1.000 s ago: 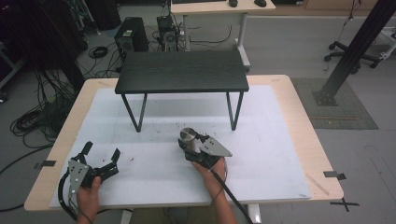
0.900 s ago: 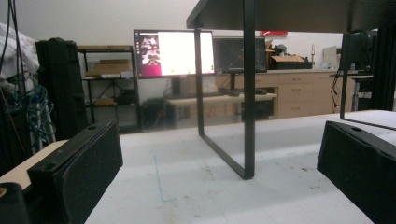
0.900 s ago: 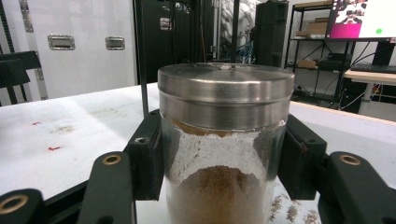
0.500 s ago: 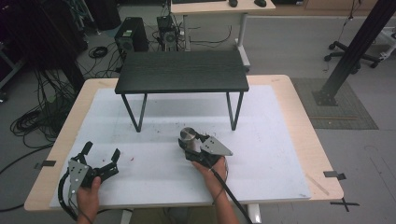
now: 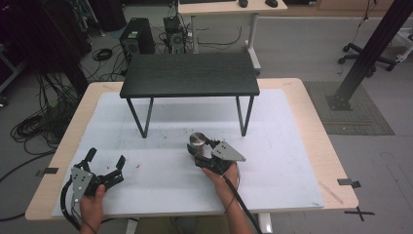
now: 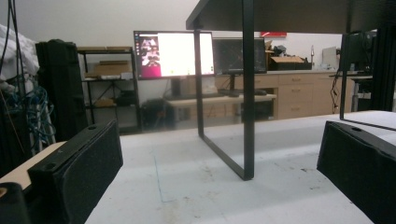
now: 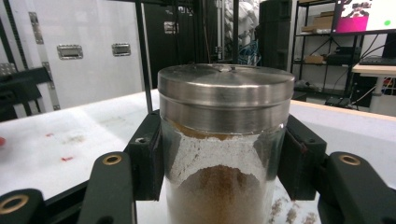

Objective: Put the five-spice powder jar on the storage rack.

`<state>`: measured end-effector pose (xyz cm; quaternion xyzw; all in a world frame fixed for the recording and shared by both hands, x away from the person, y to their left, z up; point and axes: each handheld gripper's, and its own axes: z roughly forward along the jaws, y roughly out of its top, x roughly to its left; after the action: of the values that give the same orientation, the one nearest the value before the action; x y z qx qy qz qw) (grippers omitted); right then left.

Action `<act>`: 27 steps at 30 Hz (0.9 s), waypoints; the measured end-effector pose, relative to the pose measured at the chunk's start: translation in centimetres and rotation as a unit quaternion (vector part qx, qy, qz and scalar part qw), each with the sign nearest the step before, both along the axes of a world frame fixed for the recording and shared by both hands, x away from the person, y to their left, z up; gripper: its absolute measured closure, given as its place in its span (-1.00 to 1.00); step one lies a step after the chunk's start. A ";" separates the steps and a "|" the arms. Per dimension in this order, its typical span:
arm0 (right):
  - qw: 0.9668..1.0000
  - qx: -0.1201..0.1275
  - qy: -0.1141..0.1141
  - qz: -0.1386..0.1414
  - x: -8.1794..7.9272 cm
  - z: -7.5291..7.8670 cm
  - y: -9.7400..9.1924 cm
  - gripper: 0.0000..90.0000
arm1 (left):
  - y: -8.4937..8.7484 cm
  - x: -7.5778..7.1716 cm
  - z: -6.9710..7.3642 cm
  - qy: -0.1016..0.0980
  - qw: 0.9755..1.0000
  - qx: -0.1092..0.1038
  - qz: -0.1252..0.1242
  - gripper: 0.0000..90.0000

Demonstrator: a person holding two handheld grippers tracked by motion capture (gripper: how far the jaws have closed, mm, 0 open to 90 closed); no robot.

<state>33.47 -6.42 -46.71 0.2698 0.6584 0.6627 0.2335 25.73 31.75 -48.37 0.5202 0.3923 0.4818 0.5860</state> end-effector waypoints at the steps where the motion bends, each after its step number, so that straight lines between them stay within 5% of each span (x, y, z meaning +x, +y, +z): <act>1: 1.000 -0.001 0.000 0.001 0.0 0.2 -0.1 -0.04 | 0.0 0.0 0.0 0.000 1.000 -0.001 0.000 -0.99; 27: 0.996 -0.016 -0.022 0.081 0.7 11.3 -0.2 -0.04 | 0.1 0.0 0.0 0.004 1.000 -0.004 -0.001 -0.99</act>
<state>34.17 -6.64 -35.45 0.1972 0.6834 0.6744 0.1982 25.77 31.82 -48.35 0.5199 0.3956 0.4775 0.5875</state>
